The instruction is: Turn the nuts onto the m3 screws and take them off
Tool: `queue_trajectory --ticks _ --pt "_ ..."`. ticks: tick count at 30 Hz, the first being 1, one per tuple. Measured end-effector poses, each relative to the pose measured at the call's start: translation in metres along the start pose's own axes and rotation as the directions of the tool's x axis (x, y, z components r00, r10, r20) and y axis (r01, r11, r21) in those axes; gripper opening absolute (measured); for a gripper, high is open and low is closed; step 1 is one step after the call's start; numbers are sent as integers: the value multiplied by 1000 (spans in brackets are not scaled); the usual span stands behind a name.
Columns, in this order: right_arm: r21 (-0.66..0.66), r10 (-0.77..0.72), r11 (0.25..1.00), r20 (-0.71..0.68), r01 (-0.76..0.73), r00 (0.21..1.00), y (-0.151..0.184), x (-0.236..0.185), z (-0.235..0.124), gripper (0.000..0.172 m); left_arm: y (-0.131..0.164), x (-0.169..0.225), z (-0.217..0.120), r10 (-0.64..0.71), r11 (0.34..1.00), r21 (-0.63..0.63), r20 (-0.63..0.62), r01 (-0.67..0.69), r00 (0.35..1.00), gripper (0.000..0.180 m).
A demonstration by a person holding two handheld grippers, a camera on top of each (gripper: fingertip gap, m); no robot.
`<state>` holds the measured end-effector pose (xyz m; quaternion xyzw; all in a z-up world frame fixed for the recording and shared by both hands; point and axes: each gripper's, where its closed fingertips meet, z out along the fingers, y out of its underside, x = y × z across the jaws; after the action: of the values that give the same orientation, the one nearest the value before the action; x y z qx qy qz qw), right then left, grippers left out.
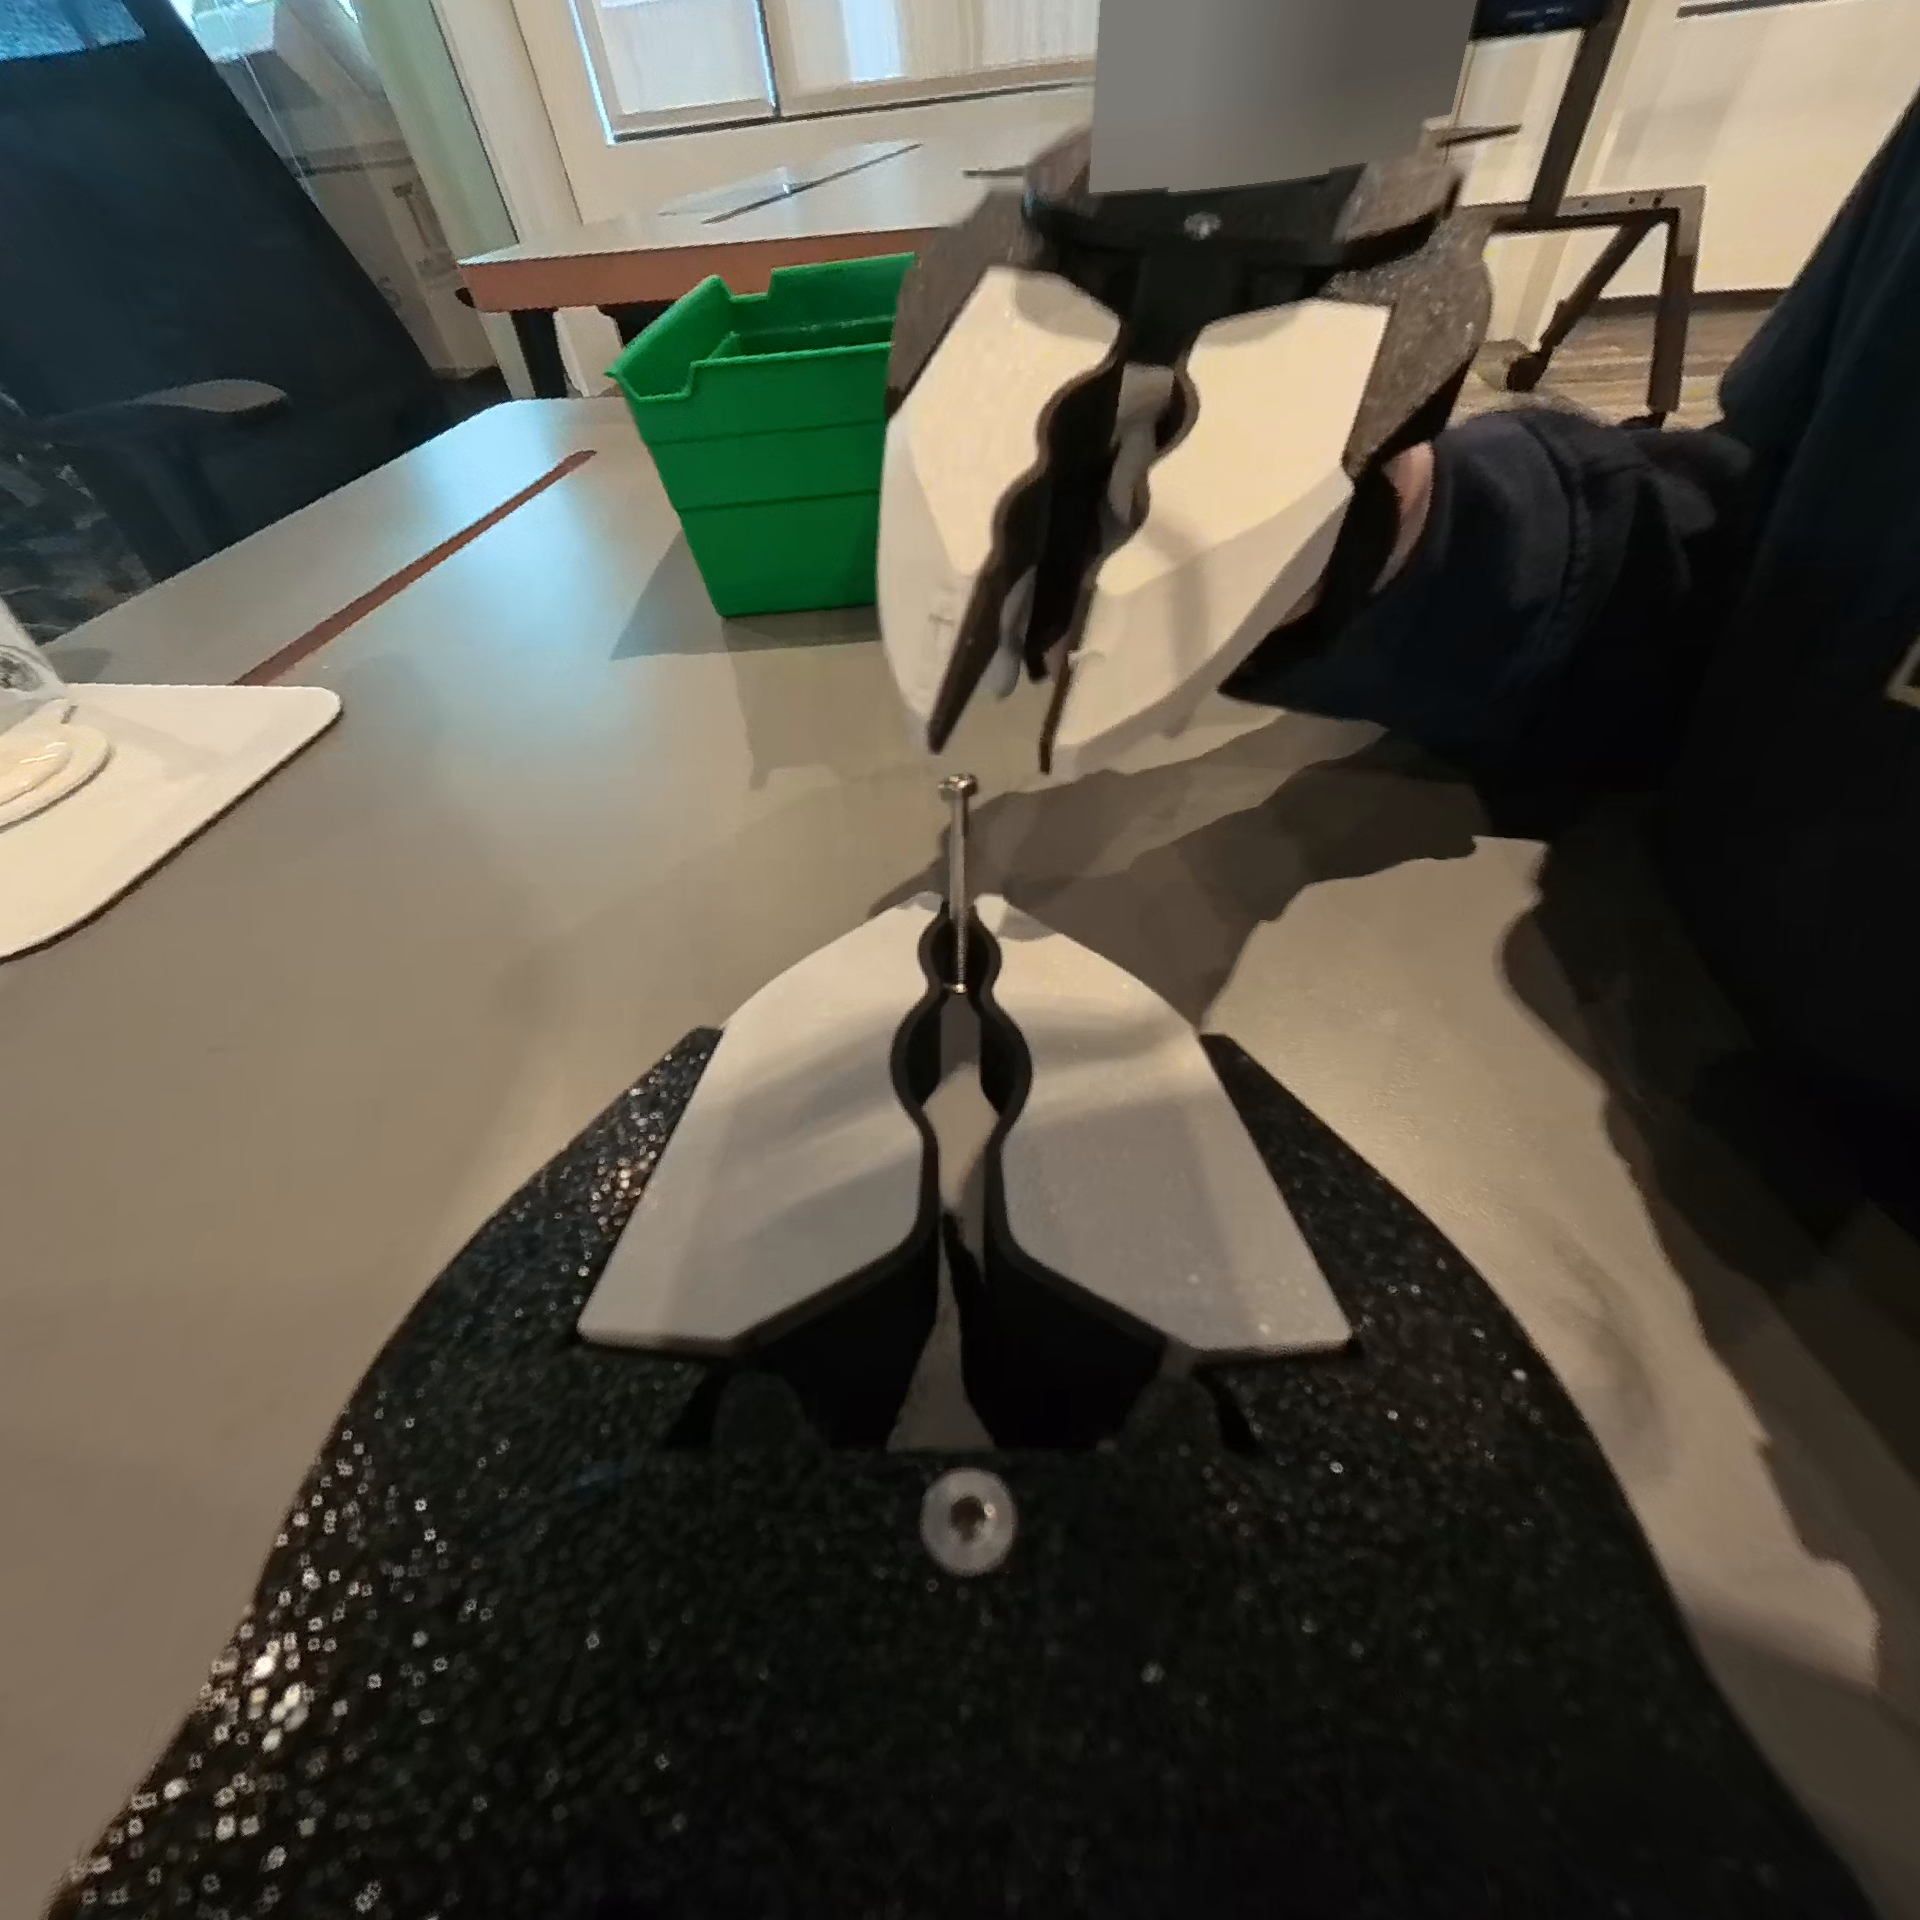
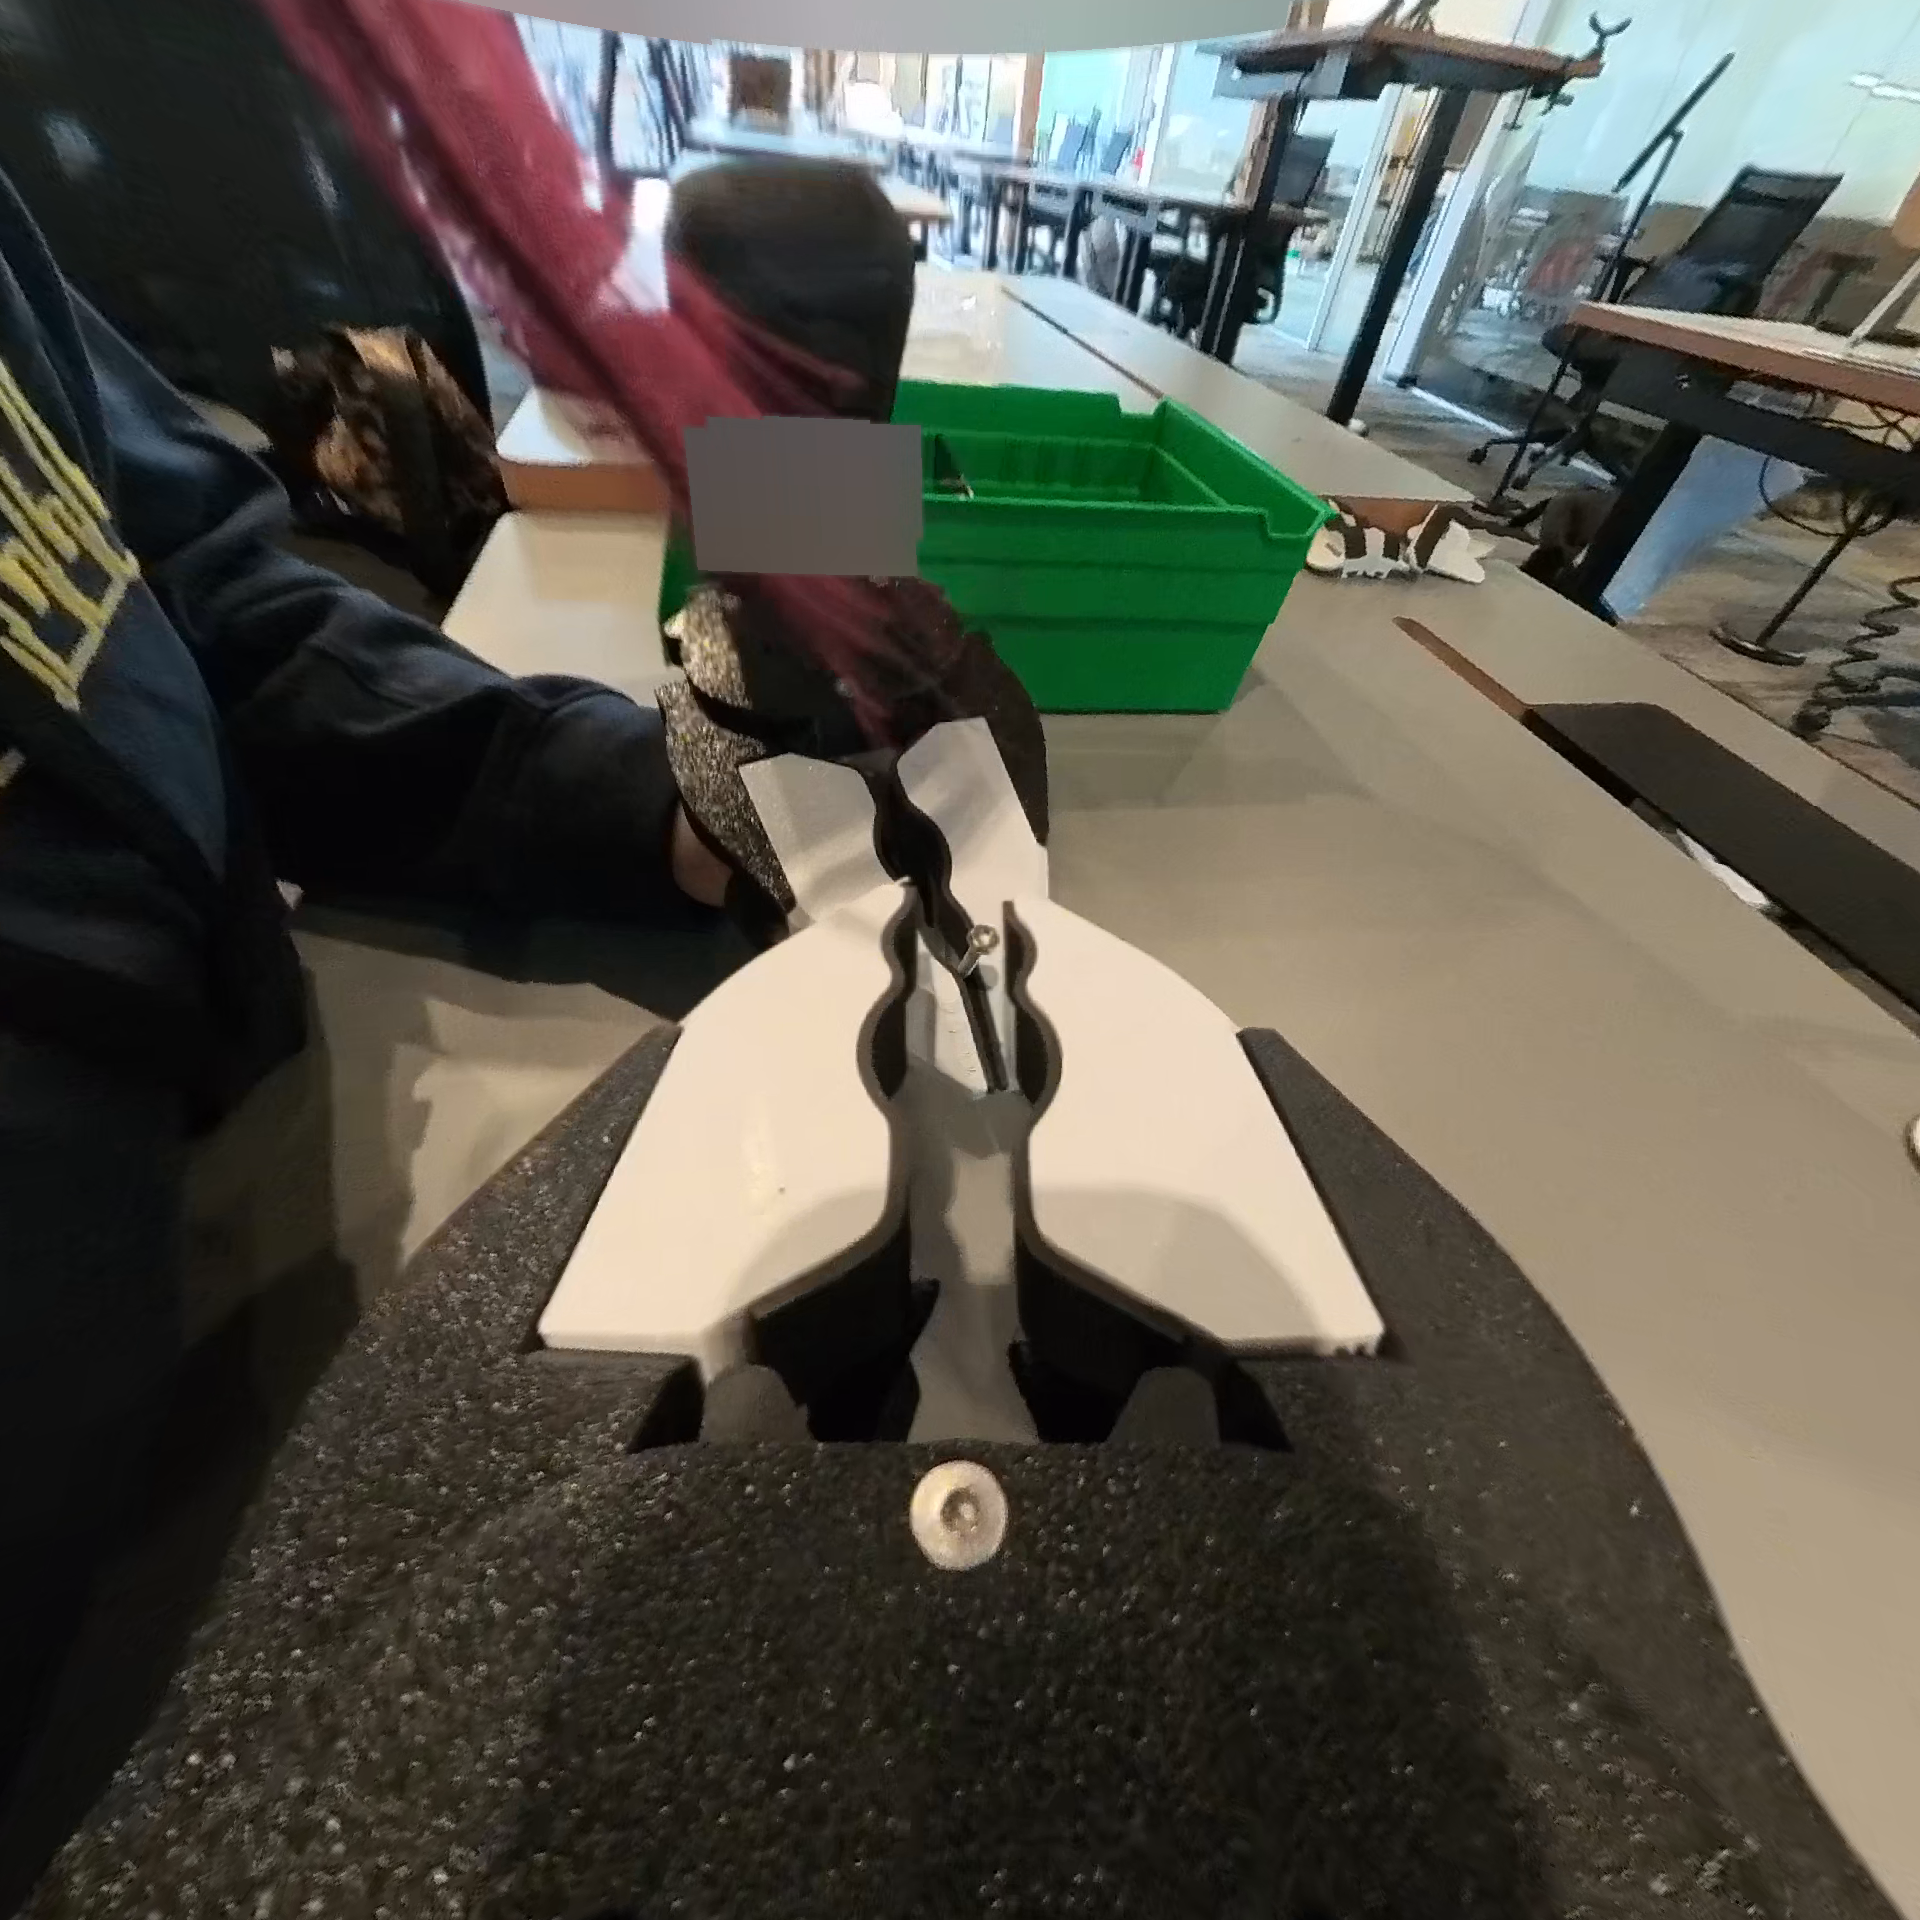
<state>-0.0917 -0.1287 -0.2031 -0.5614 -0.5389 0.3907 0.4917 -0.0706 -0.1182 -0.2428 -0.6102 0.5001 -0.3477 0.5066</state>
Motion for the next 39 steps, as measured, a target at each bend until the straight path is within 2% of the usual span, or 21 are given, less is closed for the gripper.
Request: queue_trajectory --ticks 4,9,13,21,39 --pt "88 53 994 48 -57 997 -7 -4 2 20 -10 4 -4 -18 997 76 -40 21 999 1" --pt "170 109 977 119 -128 987 -16 -10 1 29 -29 10 -17 -124 958 237 -175 164 977 0" --pt "218 145 959 167 -180 975 -25 -15 2 40 -36 11 -25 -169 924 293 -265 246 949 0" --pt "217 153 955 227 -203 962 -36 -29 12 53 -37 25 -24 -159 927 267 -352 262 922 0" --pt "207 143 959 235 -194 961 -35 -31 9 47 -39 22 -24 -173 919 275 -362 283 916 0"
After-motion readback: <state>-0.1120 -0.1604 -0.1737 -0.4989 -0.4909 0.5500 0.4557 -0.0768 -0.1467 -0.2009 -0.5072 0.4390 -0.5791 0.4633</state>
